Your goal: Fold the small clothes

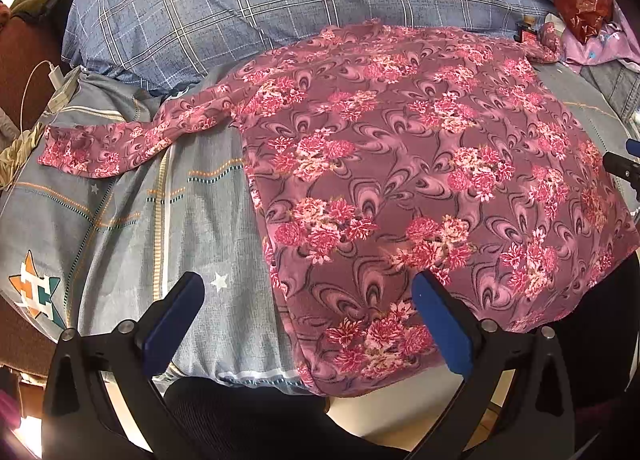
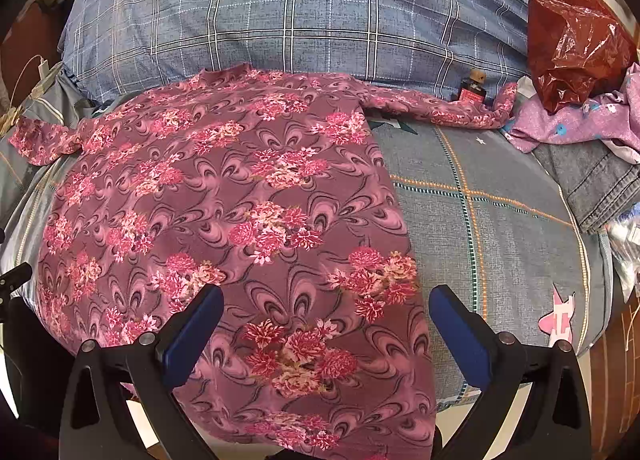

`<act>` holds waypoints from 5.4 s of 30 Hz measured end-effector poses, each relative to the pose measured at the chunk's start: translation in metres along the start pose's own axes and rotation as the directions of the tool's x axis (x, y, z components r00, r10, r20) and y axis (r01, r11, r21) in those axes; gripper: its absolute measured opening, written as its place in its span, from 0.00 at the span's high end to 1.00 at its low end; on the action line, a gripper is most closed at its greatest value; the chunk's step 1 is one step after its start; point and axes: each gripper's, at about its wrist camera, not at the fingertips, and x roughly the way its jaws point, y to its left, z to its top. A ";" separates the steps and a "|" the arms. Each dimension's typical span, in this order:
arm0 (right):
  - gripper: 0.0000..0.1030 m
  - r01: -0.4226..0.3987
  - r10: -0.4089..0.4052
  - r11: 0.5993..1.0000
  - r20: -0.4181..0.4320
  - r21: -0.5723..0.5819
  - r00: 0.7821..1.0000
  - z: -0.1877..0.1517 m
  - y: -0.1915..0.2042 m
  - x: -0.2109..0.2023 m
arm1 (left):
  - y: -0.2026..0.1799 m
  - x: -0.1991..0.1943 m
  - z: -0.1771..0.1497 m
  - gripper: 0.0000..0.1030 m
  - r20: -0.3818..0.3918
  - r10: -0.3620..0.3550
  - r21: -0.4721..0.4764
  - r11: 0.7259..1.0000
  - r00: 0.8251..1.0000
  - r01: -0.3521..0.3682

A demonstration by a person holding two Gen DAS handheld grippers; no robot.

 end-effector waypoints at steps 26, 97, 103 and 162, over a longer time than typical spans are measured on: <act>0.00 -0.021 0.021 0.999 -0.001 0.031 1.000 0.000 -0.008 -0.002 | -0.004 -0.002 0.010 0.00 -0.042 0.020 0.009 1.000 0.999 -0.020; 0.76 -0.164 0.100 0.791 0.140 0.590 0.985 0.127 -0.278 0.119 | 0.109 0.113 0.159 0.38 -0.189 -0.099 -0.442 0.897 0.977 0.006; 0.58 -0.117 0.014 0.780 0.170 0.615 0.985 0.199 -0.327 0.156 | 0.097 0.158 0.189 0.38 -0.218 -0.120 -0.472 0.882 0.968 0.004; 0.69 -0.584 0.585 0.811 -0.074 0.041 0.807 0.197 0.233 0.174 | 0.140 0.142 0.185 0.22 0.090 -0.200 -0.532 0.819 0.976 0.217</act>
